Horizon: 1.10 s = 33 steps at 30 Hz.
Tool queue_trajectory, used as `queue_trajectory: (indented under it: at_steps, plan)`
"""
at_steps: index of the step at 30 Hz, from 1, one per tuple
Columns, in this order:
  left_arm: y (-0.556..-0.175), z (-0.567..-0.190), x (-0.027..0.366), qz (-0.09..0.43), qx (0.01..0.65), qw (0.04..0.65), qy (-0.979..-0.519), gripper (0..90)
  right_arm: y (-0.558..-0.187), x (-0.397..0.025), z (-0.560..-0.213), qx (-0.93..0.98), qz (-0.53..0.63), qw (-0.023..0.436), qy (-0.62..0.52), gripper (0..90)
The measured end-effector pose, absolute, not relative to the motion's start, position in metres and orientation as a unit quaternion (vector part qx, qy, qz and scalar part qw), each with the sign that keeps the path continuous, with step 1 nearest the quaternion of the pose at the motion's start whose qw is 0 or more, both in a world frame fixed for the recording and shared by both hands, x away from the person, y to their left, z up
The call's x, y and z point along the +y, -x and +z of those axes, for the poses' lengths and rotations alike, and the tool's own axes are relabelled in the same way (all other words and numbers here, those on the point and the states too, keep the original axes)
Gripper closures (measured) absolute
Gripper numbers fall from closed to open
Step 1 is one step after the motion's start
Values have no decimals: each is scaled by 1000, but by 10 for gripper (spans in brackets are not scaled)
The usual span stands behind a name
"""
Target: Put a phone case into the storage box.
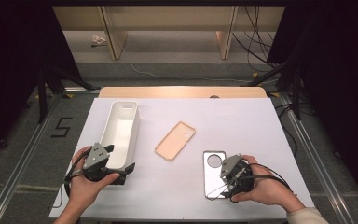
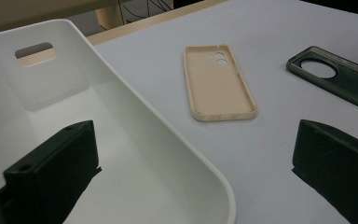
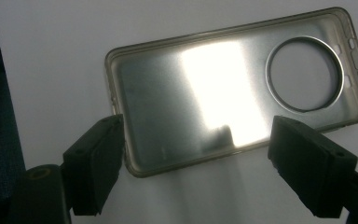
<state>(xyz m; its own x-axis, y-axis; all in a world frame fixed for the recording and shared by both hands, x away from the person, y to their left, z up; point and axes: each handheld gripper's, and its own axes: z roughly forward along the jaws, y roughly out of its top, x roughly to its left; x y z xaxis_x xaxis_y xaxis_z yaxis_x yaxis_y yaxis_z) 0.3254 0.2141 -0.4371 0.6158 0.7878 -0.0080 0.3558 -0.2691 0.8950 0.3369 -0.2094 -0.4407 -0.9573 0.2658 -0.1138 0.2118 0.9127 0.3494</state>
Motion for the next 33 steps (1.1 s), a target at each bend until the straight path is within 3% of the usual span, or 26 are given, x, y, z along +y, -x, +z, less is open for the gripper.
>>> queue_trajectory:
  at_steps: [19, 33]
  plan:
    - [-325, -437, 214, 226, 374, 475, -764, 0, -336, -187, -450, 990, 113, 59, -66, 230]
    - [-325, -437, 214, 226, 373, 475, -764, 0, -332, -177, -452, 994, 72, 55, -54, 333]
